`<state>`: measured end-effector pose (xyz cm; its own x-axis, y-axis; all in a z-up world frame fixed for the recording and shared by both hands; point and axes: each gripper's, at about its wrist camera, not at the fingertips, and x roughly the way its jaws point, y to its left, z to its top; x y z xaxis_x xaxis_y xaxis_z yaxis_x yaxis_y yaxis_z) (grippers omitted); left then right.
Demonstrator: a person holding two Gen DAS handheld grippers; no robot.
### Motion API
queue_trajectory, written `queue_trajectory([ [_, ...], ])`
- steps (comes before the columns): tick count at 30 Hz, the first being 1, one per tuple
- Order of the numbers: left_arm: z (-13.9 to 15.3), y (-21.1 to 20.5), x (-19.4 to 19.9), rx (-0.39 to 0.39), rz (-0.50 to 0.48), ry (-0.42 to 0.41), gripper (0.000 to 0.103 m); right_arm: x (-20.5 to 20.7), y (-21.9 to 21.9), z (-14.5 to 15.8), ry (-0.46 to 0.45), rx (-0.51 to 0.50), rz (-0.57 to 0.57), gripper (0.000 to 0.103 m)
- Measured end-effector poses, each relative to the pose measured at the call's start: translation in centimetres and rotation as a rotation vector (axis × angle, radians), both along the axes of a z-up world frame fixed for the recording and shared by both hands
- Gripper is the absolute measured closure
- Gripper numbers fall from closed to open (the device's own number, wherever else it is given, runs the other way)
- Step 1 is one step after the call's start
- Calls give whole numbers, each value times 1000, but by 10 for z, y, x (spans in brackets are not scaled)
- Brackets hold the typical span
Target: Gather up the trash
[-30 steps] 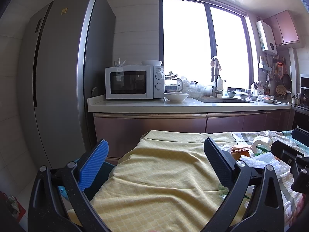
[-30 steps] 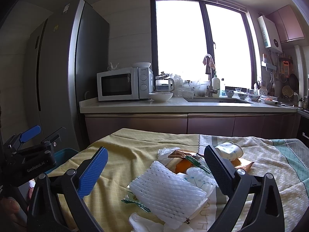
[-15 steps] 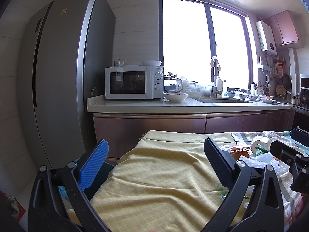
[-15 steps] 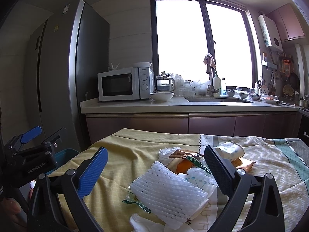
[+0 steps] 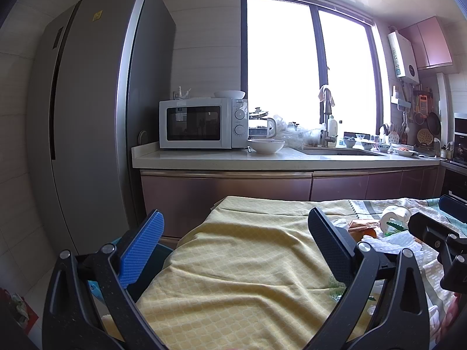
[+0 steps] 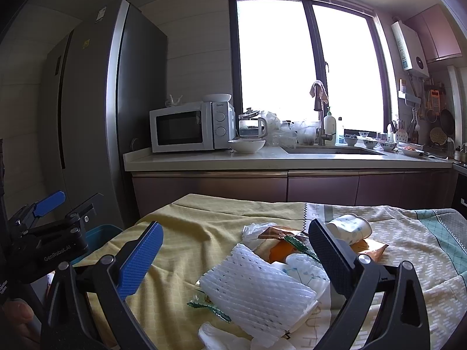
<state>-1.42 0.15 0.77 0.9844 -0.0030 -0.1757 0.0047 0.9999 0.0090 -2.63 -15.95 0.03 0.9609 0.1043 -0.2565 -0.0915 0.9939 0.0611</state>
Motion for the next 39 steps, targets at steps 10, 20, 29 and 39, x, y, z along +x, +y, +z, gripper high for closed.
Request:
queue_trajectory([
  [10,-1,0,-1,-1,1,6,6,0,0,0,3,2,5,7],
  [20,-2,-1,0,-4,0,15,6,1,-1,-1,6,5,13,7],
  [29,-8,-5,7,4,-30,44,6,2,-8,-4,16,12,12,7],
  [39,-28,-37,22,54,-213,150,6,-4,-46,-27,121,43,-43,7],
])
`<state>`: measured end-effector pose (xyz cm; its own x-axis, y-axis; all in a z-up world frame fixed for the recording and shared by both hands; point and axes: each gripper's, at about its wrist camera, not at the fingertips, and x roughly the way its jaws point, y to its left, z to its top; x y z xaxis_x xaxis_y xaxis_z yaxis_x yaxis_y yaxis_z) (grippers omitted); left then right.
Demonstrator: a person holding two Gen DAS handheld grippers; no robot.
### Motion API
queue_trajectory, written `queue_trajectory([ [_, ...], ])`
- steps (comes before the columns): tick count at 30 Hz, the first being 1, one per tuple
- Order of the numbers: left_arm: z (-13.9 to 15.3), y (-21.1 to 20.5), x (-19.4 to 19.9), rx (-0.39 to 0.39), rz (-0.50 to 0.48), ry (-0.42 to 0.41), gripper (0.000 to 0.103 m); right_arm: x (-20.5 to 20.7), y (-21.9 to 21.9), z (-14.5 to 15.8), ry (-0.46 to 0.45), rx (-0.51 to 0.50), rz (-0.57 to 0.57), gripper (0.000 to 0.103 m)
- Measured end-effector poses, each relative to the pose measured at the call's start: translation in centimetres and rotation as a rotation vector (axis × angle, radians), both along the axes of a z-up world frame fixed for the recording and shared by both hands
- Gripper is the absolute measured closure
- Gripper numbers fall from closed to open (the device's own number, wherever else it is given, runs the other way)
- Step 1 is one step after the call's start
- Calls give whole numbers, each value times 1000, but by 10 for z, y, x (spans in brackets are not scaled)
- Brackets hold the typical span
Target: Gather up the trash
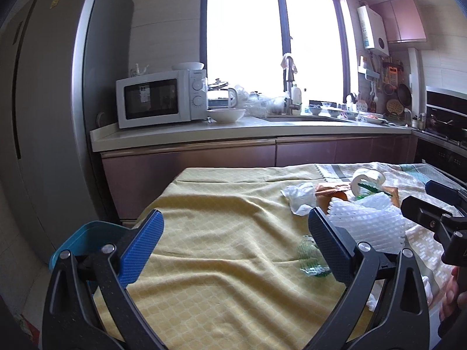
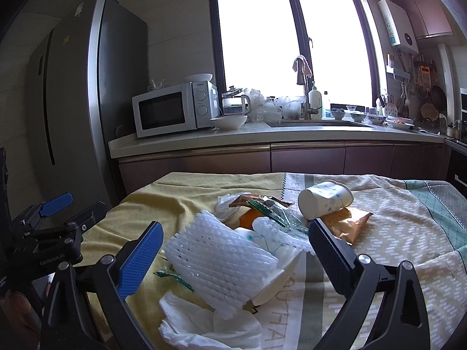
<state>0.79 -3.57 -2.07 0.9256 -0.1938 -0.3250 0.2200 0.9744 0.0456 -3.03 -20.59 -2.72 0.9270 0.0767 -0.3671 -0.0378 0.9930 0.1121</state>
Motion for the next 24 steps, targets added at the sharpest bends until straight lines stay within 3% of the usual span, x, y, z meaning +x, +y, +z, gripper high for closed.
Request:
queue_trajectory([
  [10,-16,-62,27,82,-334,91,6,-18,-20,-25,126,68,71,7],
  [14,-28,-87,46,115,-446,172,7,-23,-17,-38,178,86,125,12],
  [19,-45,-106,66,117,-515,313,29,-26,-11,-52,236,95,190,17],
  [24,-58,-113,78,100,-533,407,52,-26,-7,-60,276,110,235,34],
])
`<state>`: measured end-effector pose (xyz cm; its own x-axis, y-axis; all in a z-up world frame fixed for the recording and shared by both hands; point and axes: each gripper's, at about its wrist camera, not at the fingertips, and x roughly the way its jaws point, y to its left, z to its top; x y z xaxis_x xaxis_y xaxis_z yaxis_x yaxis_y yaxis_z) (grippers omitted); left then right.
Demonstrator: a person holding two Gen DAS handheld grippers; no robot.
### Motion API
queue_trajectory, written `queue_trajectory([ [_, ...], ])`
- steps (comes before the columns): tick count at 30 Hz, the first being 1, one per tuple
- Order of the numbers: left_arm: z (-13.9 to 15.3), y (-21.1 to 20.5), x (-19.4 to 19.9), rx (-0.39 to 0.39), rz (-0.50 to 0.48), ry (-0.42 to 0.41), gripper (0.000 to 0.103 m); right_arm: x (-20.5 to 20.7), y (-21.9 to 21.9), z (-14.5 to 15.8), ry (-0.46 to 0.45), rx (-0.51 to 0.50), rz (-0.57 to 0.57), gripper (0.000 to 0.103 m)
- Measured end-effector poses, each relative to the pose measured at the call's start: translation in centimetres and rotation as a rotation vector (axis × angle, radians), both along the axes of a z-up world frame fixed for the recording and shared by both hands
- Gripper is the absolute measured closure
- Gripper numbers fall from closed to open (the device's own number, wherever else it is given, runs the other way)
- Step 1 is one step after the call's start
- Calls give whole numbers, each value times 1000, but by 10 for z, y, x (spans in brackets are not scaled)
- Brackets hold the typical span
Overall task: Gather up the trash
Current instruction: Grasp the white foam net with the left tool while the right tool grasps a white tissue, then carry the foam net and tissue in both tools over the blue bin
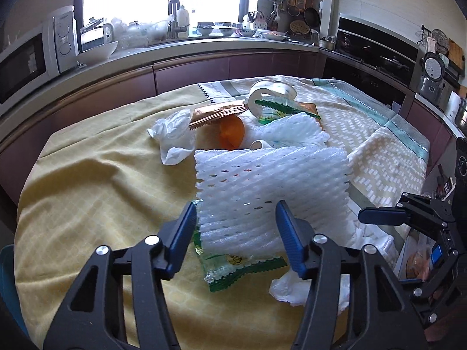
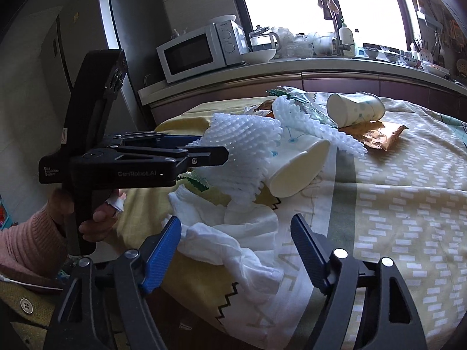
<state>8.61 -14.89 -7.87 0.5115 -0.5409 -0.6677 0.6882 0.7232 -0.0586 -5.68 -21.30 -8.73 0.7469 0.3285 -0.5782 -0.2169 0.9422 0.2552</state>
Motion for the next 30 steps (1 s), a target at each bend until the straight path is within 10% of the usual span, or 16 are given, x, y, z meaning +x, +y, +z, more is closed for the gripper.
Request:
queue_trajectory([
  [7,15,17,-6,-69,28,17,86,-1,2,-4,27,27,59,71],
  [12,34,37,-12,-121,46,-1,88,-3,10,3,19,13,104,93],
  [30,72,145,2,-332,189,45,93,21,20,48,-72,69,140,94],
])
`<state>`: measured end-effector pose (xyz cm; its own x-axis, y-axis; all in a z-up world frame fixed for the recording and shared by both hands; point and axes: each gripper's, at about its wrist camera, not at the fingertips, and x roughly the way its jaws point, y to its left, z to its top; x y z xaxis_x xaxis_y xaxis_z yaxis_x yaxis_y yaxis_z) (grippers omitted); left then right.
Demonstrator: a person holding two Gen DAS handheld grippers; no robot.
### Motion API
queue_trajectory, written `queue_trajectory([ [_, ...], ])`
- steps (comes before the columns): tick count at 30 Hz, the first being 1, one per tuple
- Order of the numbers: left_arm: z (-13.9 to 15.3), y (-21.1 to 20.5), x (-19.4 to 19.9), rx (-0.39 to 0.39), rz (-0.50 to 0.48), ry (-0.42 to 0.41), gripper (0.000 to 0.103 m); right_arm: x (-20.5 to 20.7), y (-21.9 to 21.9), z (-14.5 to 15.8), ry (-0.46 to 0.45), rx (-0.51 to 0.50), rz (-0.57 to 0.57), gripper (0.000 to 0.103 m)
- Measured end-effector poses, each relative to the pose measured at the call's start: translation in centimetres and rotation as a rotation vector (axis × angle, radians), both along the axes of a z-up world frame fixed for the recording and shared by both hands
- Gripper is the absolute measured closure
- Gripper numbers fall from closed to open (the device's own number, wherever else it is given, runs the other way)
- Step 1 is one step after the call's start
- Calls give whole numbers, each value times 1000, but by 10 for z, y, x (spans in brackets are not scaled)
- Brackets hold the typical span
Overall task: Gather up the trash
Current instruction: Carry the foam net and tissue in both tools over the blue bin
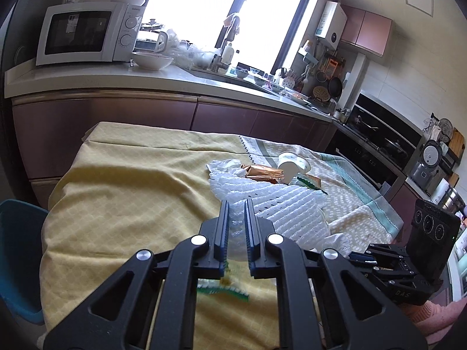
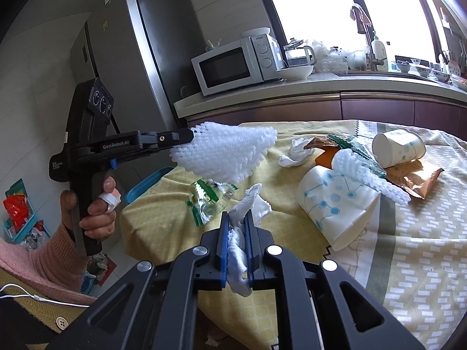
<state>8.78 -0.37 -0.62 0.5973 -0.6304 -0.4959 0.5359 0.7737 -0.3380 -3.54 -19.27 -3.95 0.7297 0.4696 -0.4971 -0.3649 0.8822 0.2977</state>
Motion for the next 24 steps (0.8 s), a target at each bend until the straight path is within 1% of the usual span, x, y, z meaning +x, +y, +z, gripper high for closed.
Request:
queue_trajectory([
  [2,-3,3,-1,14,13,3,93,7,2,-1,3,-9,4,94],
  [4,-6,8,0,8,22,9,94,18,4,-6,48,-39,-2,87],
  [5,-6,11,1,5,26,11,94,22,3,-8,63,-51,-24,81],
  [6,-8,13,0,5,33,11,94,24,-1,-9,64,-46,-46,67],
  [7,-7,16,1,1,36,12,94,25,-5,-9,67,-32,-60,58],
  [8,-6,19,1,-4,38,11,94,25,-7,-7,58,-26,-69,52],
  [12,-6,24,-3,-14,50,4,94,24,-7,4,10,-18,-62,52],
  [16,-2,32,-8,-28,72,-7,94,28,3,4,15,-58,-17,52],
  [17,-1,35,-9,-29,81,-10,94,28,7,2,27,-71,3,50],
  [18,-1,40,-12,-30,90,-14,94,28,10,-2,44,-94,23,48],
  [21,2,53,-17,-23,124,-23,94,24,24,-16,93,-188,63,48],
  [23,4,64,-19,-21,147,-28,94,23,30,-27,123,-255,65,48],
  [24,4,70,-20,-23,156,-29,94,22,32,-31,129,-279,62,52],
])
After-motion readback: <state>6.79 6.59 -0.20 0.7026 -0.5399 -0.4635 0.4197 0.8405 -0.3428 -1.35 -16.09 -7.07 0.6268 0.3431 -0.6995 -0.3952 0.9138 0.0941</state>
